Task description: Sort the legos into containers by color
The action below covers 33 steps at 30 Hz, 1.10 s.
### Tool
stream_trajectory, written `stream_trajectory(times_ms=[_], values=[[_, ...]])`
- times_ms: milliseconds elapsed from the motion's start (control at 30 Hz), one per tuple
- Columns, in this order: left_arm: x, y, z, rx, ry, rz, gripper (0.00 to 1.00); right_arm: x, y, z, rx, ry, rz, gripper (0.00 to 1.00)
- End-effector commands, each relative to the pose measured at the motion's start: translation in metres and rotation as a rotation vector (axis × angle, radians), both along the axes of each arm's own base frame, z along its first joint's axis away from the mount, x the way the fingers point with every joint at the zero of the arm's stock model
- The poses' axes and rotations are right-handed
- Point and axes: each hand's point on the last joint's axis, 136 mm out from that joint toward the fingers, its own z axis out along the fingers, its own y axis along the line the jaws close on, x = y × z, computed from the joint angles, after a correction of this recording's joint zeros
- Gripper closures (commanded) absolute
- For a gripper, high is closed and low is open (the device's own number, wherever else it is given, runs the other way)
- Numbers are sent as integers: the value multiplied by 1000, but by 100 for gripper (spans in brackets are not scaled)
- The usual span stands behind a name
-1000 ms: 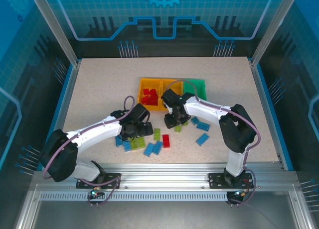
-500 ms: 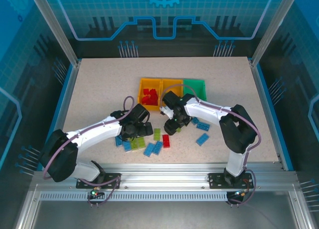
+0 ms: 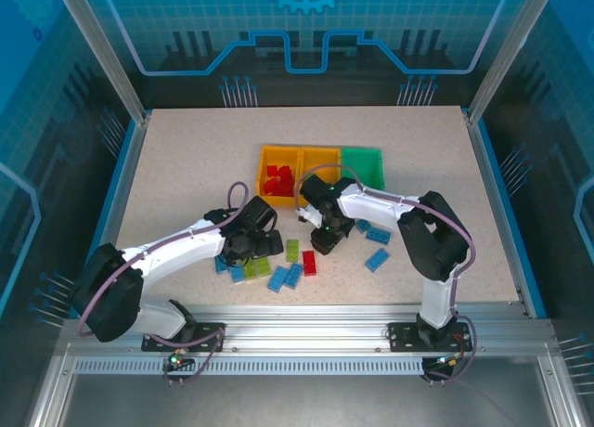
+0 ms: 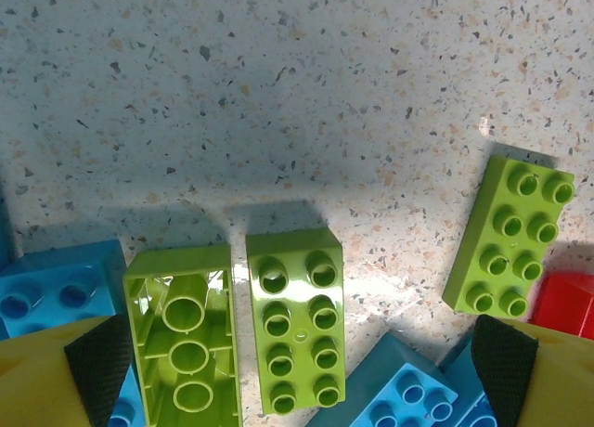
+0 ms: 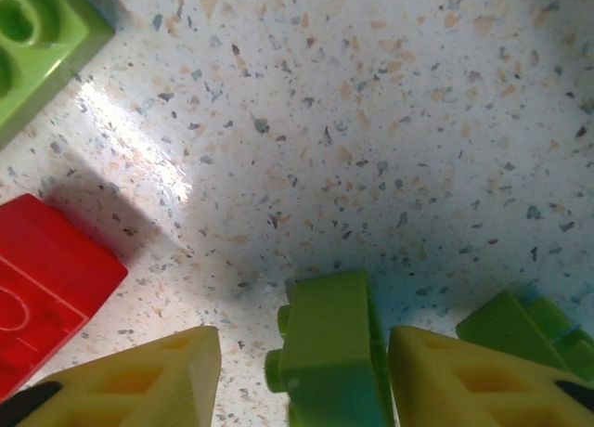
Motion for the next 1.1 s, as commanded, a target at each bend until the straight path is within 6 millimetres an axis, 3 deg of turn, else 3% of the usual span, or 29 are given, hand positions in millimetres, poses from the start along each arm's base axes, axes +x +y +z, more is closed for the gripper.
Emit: stream_trajectory(times_ms=[0,167,267,333,400,500,633,833,1067], values=[[-2,3,1,4,-14,16,1,-5,-6,-12,-61,19,13,59],[-2,3,1,5,-15,19,1,-2,-9,-11,-78,0,5,76],[-2,3,1,4,-18,20,1,3,-2,7,-32,-29,-25,79],[-1,3,2,3,-20,19,1,12,9,29,58,-50,-72,80],[-1,2,1,2,-20,17,1,26,19,54,163,-78,-137,80],[-1,2,2,3,-20,16,1,60,17,84,293,-117,-302,79],[0,1,2,2,-20,14,1,104,6,103,394,-127,-530,80],[2,-1,1,-4,-18,13,1,148,3,102,396,-144,-679,78],[1,-2,1,0,-12,-1,1,175,11,87,351,-124,-734,73]])
